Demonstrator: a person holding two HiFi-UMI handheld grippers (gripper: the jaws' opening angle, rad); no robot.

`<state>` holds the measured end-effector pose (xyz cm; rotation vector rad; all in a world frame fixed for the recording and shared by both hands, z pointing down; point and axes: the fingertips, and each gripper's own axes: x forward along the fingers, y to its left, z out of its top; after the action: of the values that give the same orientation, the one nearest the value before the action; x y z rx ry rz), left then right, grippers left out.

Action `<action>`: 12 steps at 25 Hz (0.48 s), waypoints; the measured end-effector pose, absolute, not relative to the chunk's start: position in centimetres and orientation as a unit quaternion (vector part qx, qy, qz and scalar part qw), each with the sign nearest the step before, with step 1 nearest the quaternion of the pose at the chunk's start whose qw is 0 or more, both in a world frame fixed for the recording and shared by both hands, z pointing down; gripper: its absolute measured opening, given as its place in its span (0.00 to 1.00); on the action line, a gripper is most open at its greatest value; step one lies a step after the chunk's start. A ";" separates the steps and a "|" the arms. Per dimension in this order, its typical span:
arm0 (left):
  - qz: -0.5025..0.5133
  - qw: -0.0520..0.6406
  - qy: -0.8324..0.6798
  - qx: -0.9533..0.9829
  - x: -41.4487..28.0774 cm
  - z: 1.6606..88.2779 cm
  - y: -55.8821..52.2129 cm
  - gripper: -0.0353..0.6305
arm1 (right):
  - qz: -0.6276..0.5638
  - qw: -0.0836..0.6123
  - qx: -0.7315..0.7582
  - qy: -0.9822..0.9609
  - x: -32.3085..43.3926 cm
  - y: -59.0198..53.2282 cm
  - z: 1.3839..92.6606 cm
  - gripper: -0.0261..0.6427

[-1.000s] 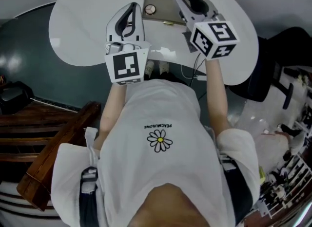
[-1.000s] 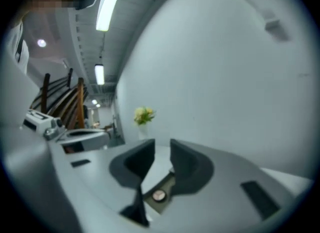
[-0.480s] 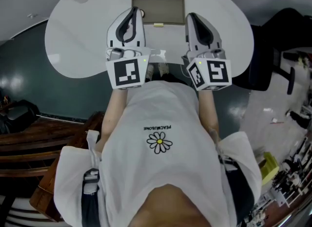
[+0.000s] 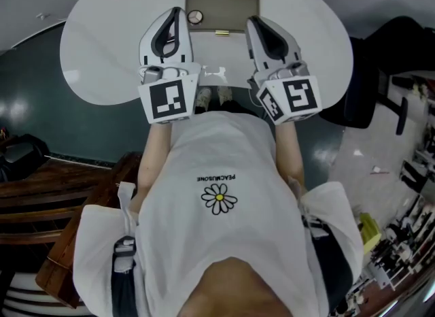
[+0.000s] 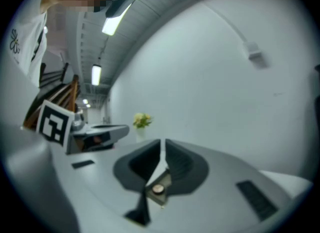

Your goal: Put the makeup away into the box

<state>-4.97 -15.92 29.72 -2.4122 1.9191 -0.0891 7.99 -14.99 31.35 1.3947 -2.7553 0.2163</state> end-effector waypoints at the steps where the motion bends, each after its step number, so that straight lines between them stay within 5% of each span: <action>1: -0.030 0.029 0.628 -0.777 -5.7 29.9 -15.9 0.08 | 0.064 0.033 0.423 -0.903 6.6 -15.0 31.5 0.10; 5: -0.032 0.035 0.657 -0.752 -9.3 30.4 -15.1 0.08 | 0.025 0.094 0.312 -0.945 0.5 -14.5 32.0 0.11; 8: -0.040 0.039 0.685 -0.726 -12.7 30.9 -13.7 0.08 | -0.008 0.163 0.222 -0.961 -3.9 -13.8 33.4 0.24; 12: -0.031 0.021 0.738 -0.674 -18.1 31.9 -10.5 0.08 | -0.054 0.266 0.081 -0.959 -9.7 -12.9 37.0 0.27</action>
<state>-18.08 -10.54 31.91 -2.0880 2.2881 -0.0953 -9.65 -12.90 36.96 0.2198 -2.5890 -0.1447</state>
